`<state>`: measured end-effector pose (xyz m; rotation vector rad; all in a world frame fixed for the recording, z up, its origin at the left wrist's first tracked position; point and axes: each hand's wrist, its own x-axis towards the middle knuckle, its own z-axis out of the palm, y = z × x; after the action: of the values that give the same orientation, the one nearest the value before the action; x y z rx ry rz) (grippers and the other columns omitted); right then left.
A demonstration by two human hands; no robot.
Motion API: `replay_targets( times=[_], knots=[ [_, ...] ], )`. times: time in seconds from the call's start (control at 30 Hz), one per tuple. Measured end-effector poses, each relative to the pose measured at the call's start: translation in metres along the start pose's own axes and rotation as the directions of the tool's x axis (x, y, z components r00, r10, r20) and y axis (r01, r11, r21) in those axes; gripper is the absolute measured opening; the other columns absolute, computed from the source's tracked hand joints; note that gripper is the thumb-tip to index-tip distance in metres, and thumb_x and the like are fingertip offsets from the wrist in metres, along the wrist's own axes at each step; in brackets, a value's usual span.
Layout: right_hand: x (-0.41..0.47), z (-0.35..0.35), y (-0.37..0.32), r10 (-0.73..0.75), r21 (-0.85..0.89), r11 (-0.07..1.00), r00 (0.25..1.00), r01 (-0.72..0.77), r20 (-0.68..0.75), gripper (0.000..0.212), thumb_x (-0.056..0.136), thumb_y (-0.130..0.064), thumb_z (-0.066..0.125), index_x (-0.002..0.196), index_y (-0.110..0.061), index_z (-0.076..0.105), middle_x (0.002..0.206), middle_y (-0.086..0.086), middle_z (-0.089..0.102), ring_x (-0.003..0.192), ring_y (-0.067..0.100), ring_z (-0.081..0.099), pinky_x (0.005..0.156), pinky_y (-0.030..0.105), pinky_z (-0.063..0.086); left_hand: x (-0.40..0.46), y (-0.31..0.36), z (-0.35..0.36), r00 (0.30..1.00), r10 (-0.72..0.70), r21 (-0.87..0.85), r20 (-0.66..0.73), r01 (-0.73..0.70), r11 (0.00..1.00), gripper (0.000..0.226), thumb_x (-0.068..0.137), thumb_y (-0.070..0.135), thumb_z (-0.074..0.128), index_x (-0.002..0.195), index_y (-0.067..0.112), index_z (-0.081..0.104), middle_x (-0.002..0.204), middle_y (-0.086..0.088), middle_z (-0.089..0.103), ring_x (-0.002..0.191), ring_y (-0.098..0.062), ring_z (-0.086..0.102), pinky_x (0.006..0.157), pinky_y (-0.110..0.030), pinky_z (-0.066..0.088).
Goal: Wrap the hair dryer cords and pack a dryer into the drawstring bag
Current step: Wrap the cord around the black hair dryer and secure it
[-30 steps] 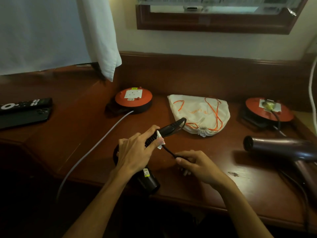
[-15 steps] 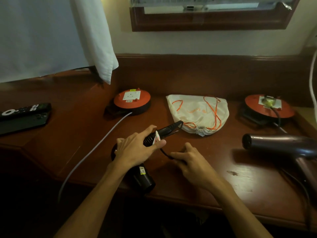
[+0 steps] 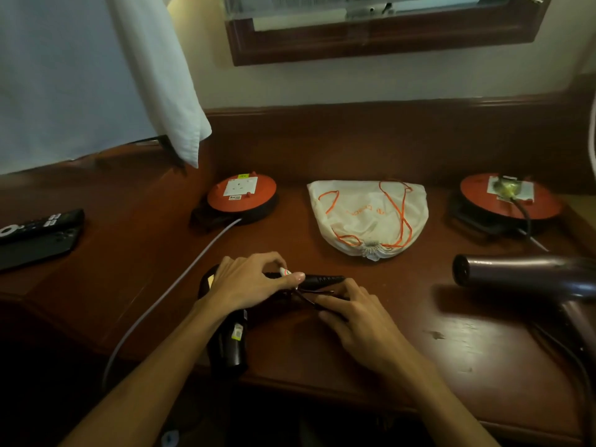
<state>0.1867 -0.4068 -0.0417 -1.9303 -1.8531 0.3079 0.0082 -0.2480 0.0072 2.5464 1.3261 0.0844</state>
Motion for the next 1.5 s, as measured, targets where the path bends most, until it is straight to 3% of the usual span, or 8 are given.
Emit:
replay_targets(
  times=[0.2, 0.43, 0.67, 0.9, 1.0, 1.2, 1.3, 1.5],
  knots=[
    [0.006, -0.006, -0.002, -0.121, -0.071, 0.991, 0.989, 0.115, -0.083, 0.038, 0.103, -0.050, 0.030, 0.134, -0.047, 0.052, 0.124, -0.006, 0.046, 0.095, 0.019, 0.047, 0.074, 0.033, 0.034, -0.006, -0.003, -0.011, 0.998, -0.055, -0.131, -0.042, 0.050, 0.990, 0.091, 0.052, 0.109, 0.015, 0.101, 0.054, 0.069, 0.100, 0.022, 0.072, 0.101, -0.003, 0.061, 0.094, -0.036, 0.035],
    [-0.004, 0.003, -0.004, -0.279, -0.064, 0.957, 0.959, 0.281, 0.039, 0.031, 0.102, -0.025, 0.052, 0.130, -0.034, 0.061, 0.168, 0.006, 0.013, 0.145, 0.030, 0.024, 0.098, 0.043, 0.037, -0.012, -0.004, -0.023, 0.999, -0.023, -0.167, 0.032, 0.028, 0.986, 0.042, 0.053, 0.106, 0.023, 0.077, 0.084, 0.050, 0.092, 0.041, 0.059, 0.100, 0.007, 0.049, 0.097, -0.037, 0.039],
    [0.005, 0.007, -0.006, -0.296, -0.058, 0.953, 0.953, 0.299, 0.059, 0.022, 0.102, -0.023, 0.052, 0.121, -0.025, 0.064, 0.169, 0.009, -0.001, 0.156, 0.028, -0.016, 0.116, 0.055, 0.029, -0.007, -0.012, -0.019, 0.993, 0.046, -0.087, 0.105, -0.037, 0.996, 0.068, 0.079, 0.093, 0.017, 0.127, 0.059, 0.053, 0.113, 0.029, 0.065, 0.106, -0.001, 0.056, 0.099, -0.044, 0.036],
    [0.010, -0.004, -0.005, -0.305, -0.094, 0.945, 0.948, 0.313, 0.087, 0.019, 0.102, -0.019, 0.054, 0.117, -0.021, 0.066, 0.170, 0.010, -0.008, 0.154, 0.024, -0.024, 0.125, 0.048, 0.016, 0.000, -0.006, -0.020, 0.963, 0.115, -0.352, 0.244, -0.022, 0.936, 0.031, 0.103, 0.060, 0.036, 0.125, 0.043, 0.050, 0.120, 0.003, 0.066, 0.110, -0.020, 0.061, 0.095, -0.042, 0.046],
    [0.013, -0.008, -0.004, -0.327, -0.125, 0.934, 0.942, 0.334, 0.074, 0.017, 0.099, -0.018, 0.056, 0.112, -0.022, 0.067, 0.170, 0.013, -0.006, 0.155, 0.025, -0.020, 0.123, 0.045, 0.022, -0.007, -0.004, -0.016, 0.961, 0.221, -0.384, 0.166, -0.143, 0.912, 0.047, 0.096, 0.071, 0.040, 0.142, 0.063, 0.035, 0.125, 0.024, 0.064, 0.110, 0.001, 0.058, 0.096, -0.033, 0.045],
    [0.008, -0.009, -0.003, -0.299, -0.158, 0.941, 0.954, 0.299, 0.030, 0.018, 0.094, -0.017, 0.064, 0.109, -0.024, 0.070, 0.169, 0.010, 0.011, 0.157, 0.029, 0.009, 0.101, 0.042, 0.043, -0.006, -0.009, -0.012, 0.968, 0.251, -0.431, 0.020, -0.218, 0.876, 0.047, 0.088, 0.066, 0.063, 0.130, 0.045, 0.059, 0.118, 0.022, 0.068, 0.105, 0.008, 0.060, 0.085, -0.019, 0.046],
    [0.000, -0.007, 0.005, -0.154, -0.037, 0.988, 0.985, 0.152, -0.073, 0.029, 0.101, -0.031, 0.053, 0.125, -0.029, 0.067, 0.149, 0.003, 0.045, 0.130, 0.025, 0.049, 0.089, 0.039, 0.053, -0.007, -0.010, -0.013, 0.983, 0.179, -0.445, -0.034, -0.176, 0.878, 0.040, 0.083, 0.067, 0.067, 0.111, 0.038, 0.066, 0.092, 0.015, 0.071, 0.083, 0.003, 0.065, 0.067, -0.018, 0.044],
    [0.000, -0.002, 0.007, 0.074, 0.203, 0.976, 0.997, -0.076, 0.016, 0.032, 0.098, -0.045, 0.058, 0.128, -0.036, 0.066, 0.101, -0.014, 0.056, 0.093, 0.009, 0.058, 0.079, 0.042, 0.054, -0.003, -0.014, -0.011, 0.991, 0.125, -0.427, -0.048, -0.134, 0.894, 0.044, 0.073, 0.066, 0.079, 0.097, 0.033, 0.062, 0.088, 0.013, 0.073, 0.080, -0.001, 0.068, 0.065, -0.023, 0.050]
  ],
)
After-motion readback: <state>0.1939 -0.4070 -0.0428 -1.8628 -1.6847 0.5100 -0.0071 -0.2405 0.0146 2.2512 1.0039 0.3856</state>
